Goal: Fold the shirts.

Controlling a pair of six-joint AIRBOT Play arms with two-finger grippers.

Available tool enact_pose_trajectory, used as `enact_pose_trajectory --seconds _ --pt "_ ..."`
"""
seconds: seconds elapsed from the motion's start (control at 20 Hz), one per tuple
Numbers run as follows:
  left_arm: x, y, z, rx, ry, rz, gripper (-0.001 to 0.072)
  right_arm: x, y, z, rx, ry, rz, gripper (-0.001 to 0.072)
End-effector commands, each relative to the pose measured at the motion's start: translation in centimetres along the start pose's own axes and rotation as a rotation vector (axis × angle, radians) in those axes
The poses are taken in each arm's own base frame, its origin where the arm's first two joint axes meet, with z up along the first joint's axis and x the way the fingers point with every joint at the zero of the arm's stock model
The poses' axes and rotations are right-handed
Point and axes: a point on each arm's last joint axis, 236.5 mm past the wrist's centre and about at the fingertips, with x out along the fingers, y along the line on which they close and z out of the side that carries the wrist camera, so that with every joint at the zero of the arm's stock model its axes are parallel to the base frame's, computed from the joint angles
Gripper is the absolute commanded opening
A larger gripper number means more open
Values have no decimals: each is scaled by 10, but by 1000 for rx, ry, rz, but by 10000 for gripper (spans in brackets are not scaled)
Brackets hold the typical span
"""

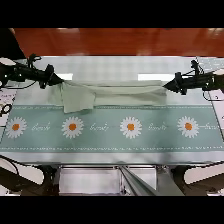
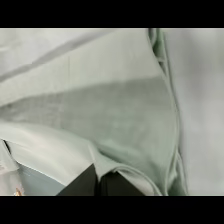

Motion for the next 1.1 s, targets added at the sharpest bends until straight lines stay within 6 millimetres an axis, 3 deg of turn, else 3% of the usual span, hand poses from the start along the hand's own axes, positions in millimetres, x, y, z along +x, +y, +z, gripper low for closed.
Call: enact_pose_trajectory --seconds 0.0,0.35,0.6,0.8,0.85,0.9,0.95,1.05 --pt "7 -1 21 -12 -20 -5 26 14 4 22 -5 -28 0 19" --pt "18 12 31 -34 -25 0 26 16 0 45 18 -81 -9 19" --pt "18 11 44 -10 -81 3 26 30 -9 40 42 -50 -8 19" --pt "25 7 41 23 -72 2 29 44 -11 37 49 -34 -11 21" --pt "25 6 40 20 -68 1 120 44 -10 39 67 -44 -9 123" --pt "22 4 35 14 -47 -6 418 43 -8 39 93 -43 0 357" --pt "15 2 30 20 -16 -11 508 36 -4 38 94 -35 14 411" --pt "-17 10 23 19 43 17 508 4 4 35 82 -5 48 411"
